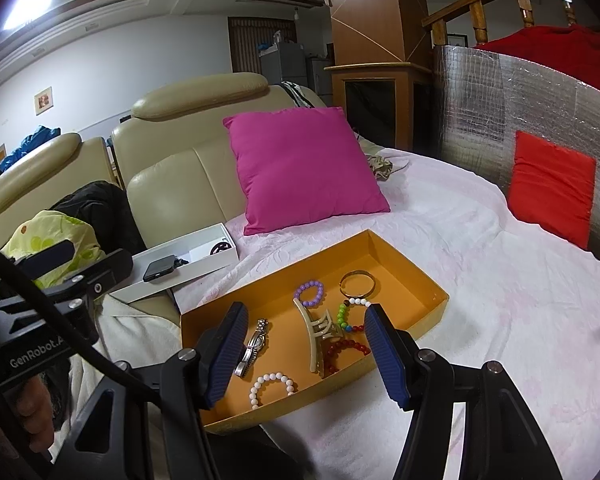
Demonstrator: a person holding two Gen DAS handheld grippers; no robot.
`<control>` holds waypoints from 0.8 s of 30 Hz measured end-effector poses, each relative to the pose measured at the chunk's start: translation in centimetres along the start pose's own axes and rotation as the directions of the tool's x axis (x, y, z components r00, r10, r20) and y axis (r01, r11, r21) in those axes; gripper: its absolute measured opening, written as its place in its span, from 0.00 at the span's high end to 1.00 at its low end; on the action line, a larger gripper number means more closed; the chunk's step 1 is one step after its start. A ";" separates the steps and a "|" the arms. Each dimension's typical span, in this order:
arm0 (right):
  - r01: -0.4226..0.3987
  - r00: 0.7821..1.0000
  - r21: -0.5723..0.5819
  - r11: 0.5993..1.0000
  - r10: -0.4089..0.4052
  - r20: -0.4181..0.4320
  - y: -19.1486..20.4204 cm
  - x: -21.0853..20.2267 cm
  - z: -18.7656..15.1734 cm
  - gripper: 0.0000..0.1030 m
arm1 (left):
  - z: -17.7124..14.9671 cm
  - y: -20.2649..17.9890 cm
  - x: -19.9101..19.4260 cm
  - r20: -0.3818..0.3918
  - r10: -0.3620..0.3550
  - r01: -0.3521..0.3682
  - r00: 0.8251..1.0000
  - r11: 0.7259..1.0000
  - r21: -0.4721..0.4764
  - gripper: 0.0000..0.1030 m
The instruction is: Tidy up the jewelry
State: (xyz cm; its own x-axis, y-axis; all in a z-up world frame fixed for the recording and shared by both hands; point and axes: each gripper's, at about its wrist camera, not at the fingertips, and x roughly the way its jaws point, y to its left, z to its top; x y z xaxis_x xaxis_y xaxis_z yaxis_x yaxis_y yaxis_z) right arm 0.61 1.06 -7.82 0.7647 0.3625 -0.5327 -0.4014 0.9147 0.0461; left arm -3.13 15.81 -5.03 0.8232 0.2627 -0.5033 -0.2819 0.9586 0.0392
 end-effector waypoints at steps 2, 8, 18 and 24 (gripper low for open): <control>-0.001 1.000 0.001 1.000 0.001 0.002 -0.1 0.0 0.1 0.37 | 0.0 -0.1 0.0 0.000 0.004 -0.004 1.000 1.000 0.001 0.16; -0.001 1.000 -0.001 1.000 0.001 0.002 -0.2 0.1 0.2 0.37 | 0.1 -0.3 0.0 0.000 -0.001 0.001 1.000 1.000 0.003 0.16; -0.001 1.000 -0.002 1.000 0.001 0.000 -0.5 0.4 0.3 0.37 | 0.3 -0.3 0.2 -0.007 0.002 -0.002 1.000 1.000 0.001 0.16; -0.004 1.000 0.002 1.000 0.004 -0.002 -0.7 0.6 0.3 0.37 | 0.3 -0.3 0.4 -0.010 0.010 -0.010 1.000 1.000 0.003 0.16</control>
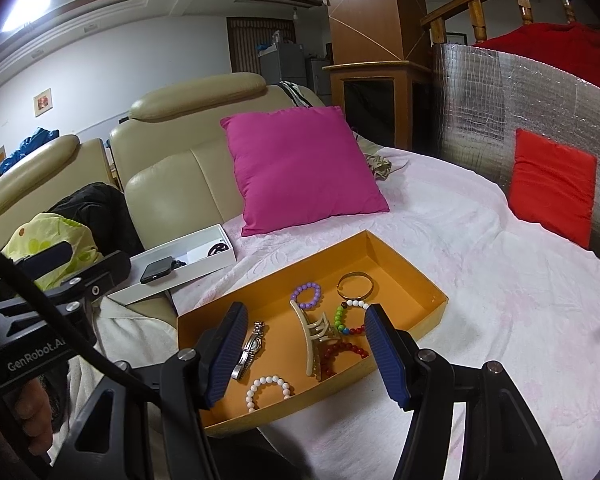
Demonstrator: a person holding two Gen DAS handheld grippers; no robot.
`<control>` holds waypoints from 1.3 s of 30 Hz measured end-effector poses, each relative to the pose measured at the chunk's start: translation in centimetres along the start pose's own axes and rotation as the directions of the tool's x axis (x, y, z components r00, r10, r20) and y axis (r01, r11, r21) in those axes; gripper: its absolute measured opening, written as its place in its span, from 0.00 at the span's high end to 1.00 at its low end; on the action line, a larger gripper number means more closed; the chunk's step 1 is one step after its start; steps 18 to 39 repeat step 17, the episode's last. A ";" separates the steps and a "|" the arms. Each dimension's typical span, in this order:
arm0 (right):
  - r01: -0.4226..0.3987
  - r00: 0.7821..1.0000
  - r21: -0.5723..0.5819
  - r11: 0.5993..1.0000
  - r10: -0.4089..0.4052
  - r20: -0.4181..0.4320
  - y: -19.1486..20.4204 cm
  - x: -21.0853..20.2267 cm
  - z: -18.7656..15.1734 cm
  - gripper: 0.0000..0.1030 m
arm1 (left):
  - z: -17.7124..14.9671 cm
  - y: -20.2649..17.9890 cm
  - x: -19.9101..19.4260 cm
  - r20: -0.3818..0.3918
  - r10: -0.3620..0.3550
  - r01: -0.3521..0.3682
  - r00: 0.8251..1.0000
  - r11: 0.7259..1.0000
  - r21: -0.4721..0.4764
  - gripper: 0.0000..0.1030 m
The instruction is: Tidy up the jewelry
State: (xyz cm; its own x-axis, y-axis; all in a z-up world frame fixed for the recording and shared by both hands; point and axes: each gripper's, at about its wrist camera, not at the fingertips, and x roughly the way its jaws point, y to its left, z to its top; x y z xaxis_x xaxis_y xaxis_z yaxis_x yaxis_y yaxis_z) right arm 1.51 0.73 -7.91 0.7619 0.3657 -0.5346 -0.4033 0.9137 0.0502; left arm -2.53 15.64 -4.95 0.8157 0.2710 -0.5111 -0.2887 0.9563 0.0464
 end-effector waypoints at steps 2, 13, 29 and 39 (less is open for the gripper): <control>0.000 1.000 -0.002 1.000 0.000 -0.001 0.0 0.1 0.0 0.37 | 0.0 -0.1 0.1 -0.003 0.000 0.000 1.000 1.000 0.000 0.16; -0.005 1.000 0.008 1.000 0.005 0.002 -0.3 0.4 -0.1 0.37 | 0.0 -1.3 0.4 0.014 0.014 -0.014 1.000 0.999 0.034 0.16; 0.006 1.000 0.037 0.999 -0.006 0.006 -1.8 0.3 -0.3 0.37 | 0.8 -4.4 0.7 -0.003 -0.046 0.046 0.999 0.996 0.079 0.16; 0.006 1.000 0.037 0.999 -0.006 0.006 -1.8 0.3 -0.3 0.37 | 0.8 -4.4 0.7 -0.003 -0.046 0.046 0.999 0.996 0.079 0.16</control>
